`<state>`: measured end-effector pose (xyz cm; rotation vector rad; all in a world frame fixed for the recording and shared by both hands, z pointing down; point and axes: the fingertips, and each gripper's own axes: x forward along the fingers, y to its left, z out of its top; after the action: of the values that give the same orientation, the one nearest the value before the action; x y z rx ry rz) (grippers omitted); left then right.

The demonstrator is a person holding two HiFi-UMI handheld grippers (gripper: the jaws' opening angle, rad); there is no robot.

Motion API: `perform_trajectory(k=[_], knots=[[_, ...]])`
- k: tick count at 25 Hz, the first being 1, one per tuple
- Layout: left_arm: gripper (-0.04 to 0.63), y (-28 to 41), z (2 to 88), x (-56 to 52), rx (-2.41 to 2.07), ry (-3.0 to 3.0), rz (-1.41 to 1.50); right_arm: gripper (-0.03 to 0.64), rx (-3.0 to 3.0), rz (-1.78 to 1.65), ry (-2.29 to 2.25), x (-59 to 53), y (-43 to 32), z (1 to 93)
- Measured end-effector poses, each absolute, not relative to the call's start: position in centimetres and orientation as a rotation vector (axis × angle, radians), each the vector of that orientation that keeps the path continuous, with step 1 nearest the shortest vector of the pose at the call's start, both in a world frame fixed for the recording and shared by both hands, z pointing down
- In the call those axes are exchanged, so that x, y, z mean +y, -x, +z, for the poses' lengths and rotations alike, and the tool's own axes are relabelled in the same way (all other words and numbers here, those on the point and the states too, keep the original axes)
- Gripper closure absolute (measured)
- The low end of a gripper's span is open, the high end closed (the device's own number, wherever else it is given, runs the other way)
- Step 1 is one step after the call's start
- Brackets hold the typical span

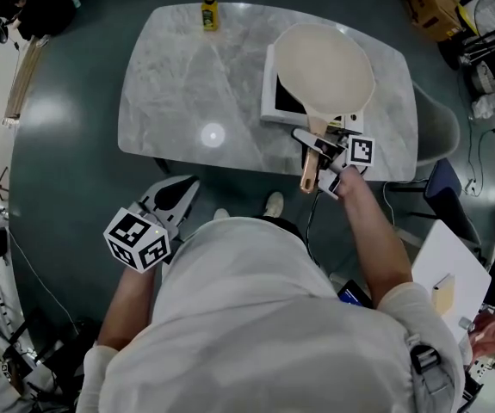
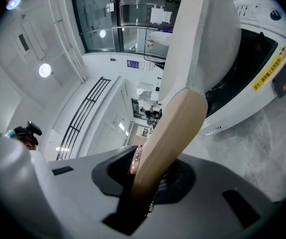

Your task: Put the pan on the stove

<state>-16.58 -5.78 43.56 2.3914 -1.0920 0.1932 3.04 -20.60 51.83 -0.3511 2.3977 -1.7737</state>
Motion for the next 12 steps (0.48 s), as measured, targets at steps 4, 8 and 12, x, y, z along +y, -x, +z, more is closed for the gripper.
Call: perform_trajectory(k=[4, 8, 12], knots=[[0.577, 16.2, 43.6, -6.0, -1.072, -2.401, 0.195, 0.511, 2.405, -1.789, 0.363, -20.8, -2.9, 52.1], [0.577, 15.6, 43.5, -6.1, -1.054, -2.41, 0.191, 0.503, 2.393, -1.804, 0.374, -20.7, -2.8, 52.2], [0.577, 15.4, 43.6, -6.0, -1.046, -2.412, 0.191, 0.473, 2.369, -1.803, 0.36, -20.7, -2.9, 51.9]])
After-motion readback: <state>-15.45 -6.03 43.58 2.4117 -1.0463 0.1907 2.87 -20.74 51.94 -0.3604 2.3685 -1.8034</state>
